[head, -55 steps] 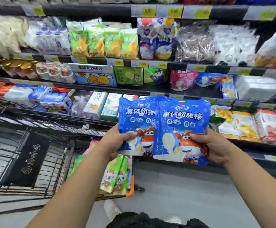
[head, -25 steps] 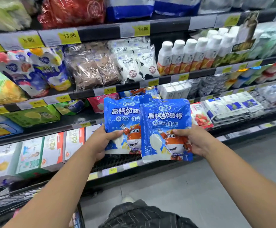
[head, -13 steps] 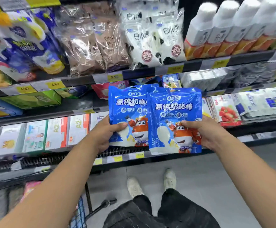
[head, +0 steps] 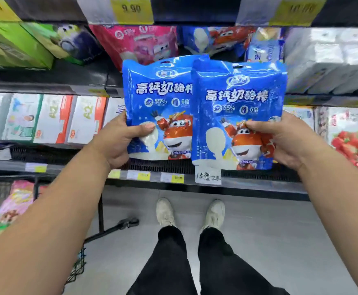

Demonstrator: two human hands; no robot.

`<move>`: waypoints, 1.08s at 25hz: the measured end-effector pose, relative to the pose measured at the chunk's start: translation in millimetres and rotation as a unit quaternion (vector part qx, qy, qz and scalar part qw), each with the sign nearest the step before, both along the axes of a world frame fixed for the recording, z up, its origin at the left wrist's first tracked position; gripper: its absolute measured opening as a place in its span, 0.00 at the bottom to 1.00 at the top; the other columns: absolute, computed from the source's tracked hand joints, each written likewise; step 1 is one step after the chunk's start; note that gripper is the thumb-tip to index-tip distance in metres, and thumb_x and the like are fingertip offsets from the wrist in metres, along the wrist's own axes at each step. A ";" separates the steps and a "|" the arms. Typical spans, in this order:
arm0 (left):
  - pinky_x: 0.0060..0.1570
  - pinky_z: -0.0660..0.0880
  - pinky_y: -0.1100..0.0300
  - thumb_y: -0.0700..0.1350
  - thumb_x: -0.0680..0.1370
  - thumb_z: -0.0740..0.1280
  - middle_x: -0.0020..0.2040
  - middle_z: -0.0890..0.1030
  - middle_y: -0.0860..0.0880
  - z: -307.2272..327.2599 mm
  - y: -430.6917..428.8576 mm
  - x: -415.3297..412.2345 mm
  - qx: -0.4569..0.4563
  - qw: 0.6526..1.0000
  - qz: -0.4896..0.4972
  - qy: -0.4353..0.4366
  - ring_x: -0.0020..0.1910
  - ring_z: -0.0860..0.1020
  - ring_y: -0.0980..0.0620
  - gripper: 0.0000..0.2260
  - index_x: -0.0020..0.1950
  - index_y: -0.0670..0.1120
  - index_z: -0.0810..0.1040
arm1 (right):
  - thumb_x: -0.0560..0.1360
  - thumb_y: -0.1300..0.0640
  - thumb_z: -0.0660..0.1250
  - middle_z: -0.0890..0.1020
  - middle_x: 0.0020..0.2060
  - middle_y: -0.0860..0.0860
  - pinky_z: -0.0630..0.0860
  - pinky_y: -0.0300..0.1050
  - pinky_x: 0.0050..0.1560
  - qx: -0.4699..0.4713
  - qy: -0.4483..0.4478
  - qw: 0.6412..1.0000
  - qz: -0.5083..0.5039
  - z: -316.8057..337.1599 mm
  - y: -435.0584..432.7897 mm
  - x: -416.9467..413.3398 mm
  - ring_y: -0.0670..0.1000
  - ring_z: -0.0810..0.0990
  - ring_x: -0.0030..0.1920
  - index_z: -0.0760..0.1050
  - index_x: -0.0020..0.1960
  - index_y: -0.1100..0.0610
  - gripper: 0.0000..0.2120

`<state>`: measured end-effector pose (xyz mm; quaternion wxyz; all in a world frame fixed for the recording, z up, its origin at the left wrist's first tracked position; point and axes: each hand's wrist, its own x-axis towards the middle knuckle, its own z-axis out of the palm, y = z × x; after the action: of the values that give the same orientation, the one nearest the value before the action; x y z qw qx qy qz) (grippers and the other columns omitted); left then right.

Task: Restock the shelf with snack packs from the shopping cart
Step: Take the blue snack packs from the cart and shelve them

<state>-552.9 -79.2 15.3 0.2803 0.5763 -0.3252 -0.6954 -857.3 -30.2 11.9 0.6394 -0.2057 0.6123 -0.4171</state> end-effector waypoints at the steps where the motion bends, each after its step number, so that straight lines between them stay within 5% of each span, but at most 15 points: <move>1: 0.48 0.83 0.54 0.35 0.73 0.68 0.48 0.86 0.50 -7.7 -2.9 -0.1 -0.009 1.000 0.003 0.006 0.47 0.85 0.50 0.15 0.58 0.47 0.78 | 0.55 0.59 0.76 0.84 0.55 0.58 0.82 0.55 0.50 -0.002 -0.003 1.000 -0.002 -7.1 -3.1 0.9 0.56 0.83 0.50 0.76 0.64 0.61 0.37; 5: 0.43 0.82 0.55 0.36 0.70 0.68 0.48 0.87 0.51 -40.2 -9.6 -3.7 -0.035 0.999 0.003 0.033 0.47 0.85 0.50 0.17 0.57 0.48 0.78 | 0.56 0.57 0.76 0.85 0.53 0.56 0.82 0.58 0.48 -0.006 -0.008 0.998 -0.062 -39.7 -8.1 6.1 0.56 0.84 0.49 0.79 0.59 0.58 0.31; 11: 0.53 0.80 0.43 0.32 0.67 0.72 0.60 0.83 0.43 -82.6 -30.7 3.7 -0.059 0.997 -0.006 0.049 0.56 0.83 0.43 0.29 0.67 0.44 0.75 | 0.64 0.62 0.72 0.84 0.56 0.58 0.80 0.62 0.56 -0.029 0.002 0.996 -0.090 -80.3 -17.1 12.0 0.60 0.83 0.56 0.77 0.63 0.59 0.26; 14: 0.53 0.80 0.44 0.34 0.69 0.72 0.60 0.83 0.43 -91.7 -43.7 3.0 -0.071 0.996 -0.006 0.049 0.55 0.83 0.43 0.28 0.69 0.42 0.74 | 0.65 0.62 0.72 0.83 0.58 0.58 0.78 0.65 0.58 -0.043 0.002 0.994 -0.096 -93.7 -23.1 11.6 0.63 0.81 0.59 0.75 0.65 0.60 0.28; 17: 0.52 0.81 0.48 0.45 0.59 0.83 0.58 0.84 0.45 -98.1 -50.7 5.6 -0.073 0.996 -0.010 0.059 0.55 0.83 0.45 0.32 0.62 0.46 0.80 | 0.65 0.62 0.72 0.83 0.58 0.59 0.77 0.66 0.57 -0.055 -0.003 0.994 -0.096 -100.4 -29.1 14.5 0.63 0.82 0.58 0.75 0.65 0.60 0.28; 20: 0.49 0.82 0.49 0.58 0.52 0.84 0.59 0.84 0.47 -103.0 -52.7 9.6 -0.066 0.996 -0.007 0.055 0.56 0.83 0.46 0.37 0.59 0.49 0.82 | 0.66 0.64 0.71 0.84 0.55 0.57 0.81 0.61 0.53 -0.064 -0.003 0.993 -0.099 -100.4 -33.1 17.2 0.58 0.84 0.51 0.77 0.63 0.60 0.25; 23: 0.47 0.82 0.50 0.57 0.51 0.84 0.59 0.84 0.47 -104.8 -53.2 14.6 -0.069 0.996 0.003 0.060 0.55 0.83 0.46 0.39 0.60 0.49 0.82 | 0.69 0.67 0.70 0.86 0.49 0.52 0.83 0.49 0.45 -0.086 0.013 0.991 -0.101 -96.7 -37.8 18.8 0.51 0.85 0.46 0.78 0.60 0.58 0.19; 27: 0.43 0.82 0.54 0.53 0.56 0.82 0.57 0.85 0.48 -97.4 -52.2 20.8 -0.066 0.996 0.022 0.061 0.54 0.84 0.47 0.31 0.58 0.49 0.83 | 0.66 0.66 0.71 0.87 0.47 0.52 0.82 0.46 0.43 -0.110 0.016 0.989 -0.095 -85.7 -50.6 21.4 0.51 0.85 0.45 0.79 0.57 0.57 0.19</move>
<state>-532.1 -131.4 -82.0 0.3528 0.5199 -0.3398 -0.6998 -836.0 -80.8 -73.7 0.5602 -0.2224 0.5895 -0.5378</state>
